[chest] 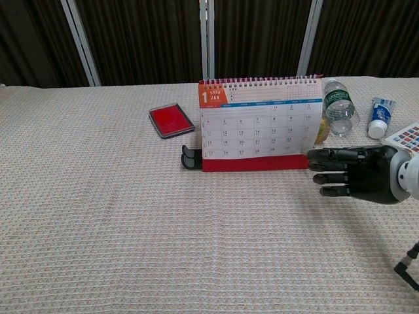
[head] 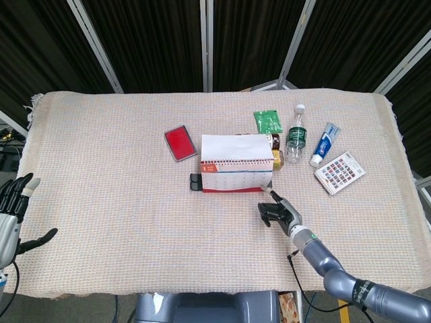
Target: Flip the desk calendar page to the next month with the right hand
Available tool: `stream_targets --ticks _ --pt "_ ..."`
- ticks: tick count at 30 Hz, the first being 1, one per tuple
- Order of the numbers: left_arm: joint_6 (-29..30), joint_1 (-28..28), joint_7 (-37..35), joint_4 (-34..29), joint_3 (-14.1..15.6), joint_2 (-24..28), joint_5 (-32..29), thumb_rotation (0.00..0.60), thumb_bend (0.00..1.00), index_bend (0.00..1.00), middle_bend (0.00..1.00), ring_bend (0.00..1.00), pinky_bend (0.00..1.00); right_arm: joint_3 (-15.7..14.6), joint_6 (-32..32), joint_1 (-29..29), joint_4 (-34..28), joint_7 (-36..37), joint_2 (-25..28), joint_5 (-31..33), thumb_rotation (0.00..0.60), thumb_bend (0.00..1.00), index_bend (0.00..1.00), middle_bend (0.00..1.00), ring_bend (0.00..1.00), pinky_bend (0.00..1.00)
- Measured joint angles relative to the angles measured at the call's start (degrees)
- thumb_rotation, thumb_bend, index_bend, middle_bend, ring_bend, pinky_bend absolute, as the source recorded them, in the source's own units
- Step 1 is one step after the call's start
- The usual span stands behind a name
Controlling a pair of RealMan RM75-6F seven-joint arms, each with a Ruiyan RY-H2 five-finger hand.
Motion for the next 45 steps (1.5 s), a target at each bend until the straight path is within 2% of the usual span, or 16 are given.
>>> stream_targets --ticks 8,13,26,30,35,38,41,43,45 --pt "0.0 0.0 -0.1 -0.1 0.1 0.0 0.4 0.6 0.08 0.0 0.0 0.0 0.0 1.1 -1.4 0.8 0.6 -2.0 -0.5 1.7 0.6 0.44 0.0 0.76 0.71 0.81" --pt "-0.1 -0.1 -0.3 0.1 0.1 0.0 0.3 0.6 0.08 0.0 0.0 0.0 0.0 1.7 -1.0 1.2 -1.1 -3.6 -0.4 1.6 0.6 0.44 0.0 0.76 0.71 0.81" --pt "0.2 0.0 -0.6 -0.3 0.4 0.1 1.0 0.6 0.08 0.0 0.0 0.0 0.0 3.7 6.9 -0.1 -16.6 -10.8 6.1 0.2 0.6 0.45 0.0 0.76 0.71 0.81" --pt "0.3 0.0 -0.4 -0.4 0.4 0.0 1.1 0.6 0.08 0.0 0.0 0.0 0.0 4.1 9.5 -0.9 -20.5 -12.6 8.1 -1.2 0.6 0.45 0.07 0.75 0.71 0.81" --pt "0.4 0.0 -0.4 -0.4 0.4 0.0 1.2 0.6 0.08 0.0 0.0 0.0 0.0 4.9 13.3 -2.4 -24.4 -14.6 10.7 -3.1 0.6 0.43 0.21 0.63 0.62 0.77" --pt "0.6 0.1 -0.6 -0.4 0.3 -0.1 1.3 0.6 0.08 0.0 0.0 0.0 0.0 5.5 15.8 -3.0 -25.4 -15.9 11.9 -3.9 0.6 0.41 0.29 0.54 0.53 0.69" --pt "0.6 0.1 -0.6 -0.3 0.3 -0.1 1.2 0.6 0.08 0.0 0.0 0.0 0.0 6.6 17.4 -3.2 -25.8 -17.1 13.4 -4.2 0.6 0.39 0.31 0.44 0.41 0.54" --pt "0.5 0.0 -0.6 -0.3 0.3 -0.1 1.1 0.6 0.08 0.0 0.0 0.0 0.0 7.5 17.8 -3.0 -25.6 -17.3 14.0 -4.2 0.6 0.38 0.3 0.38 0.33 0.4" --pt "0.4 0.0 -0.6 -0.2 0.2 -0.1 0.9 0.6 0.08 0.0 0.0 0.0 0.0 8.2 18.2 -2.5 -25.0 -18.2 14.4 -4.2 0.6 0.38 0.29 0.35 0.29 0.32"
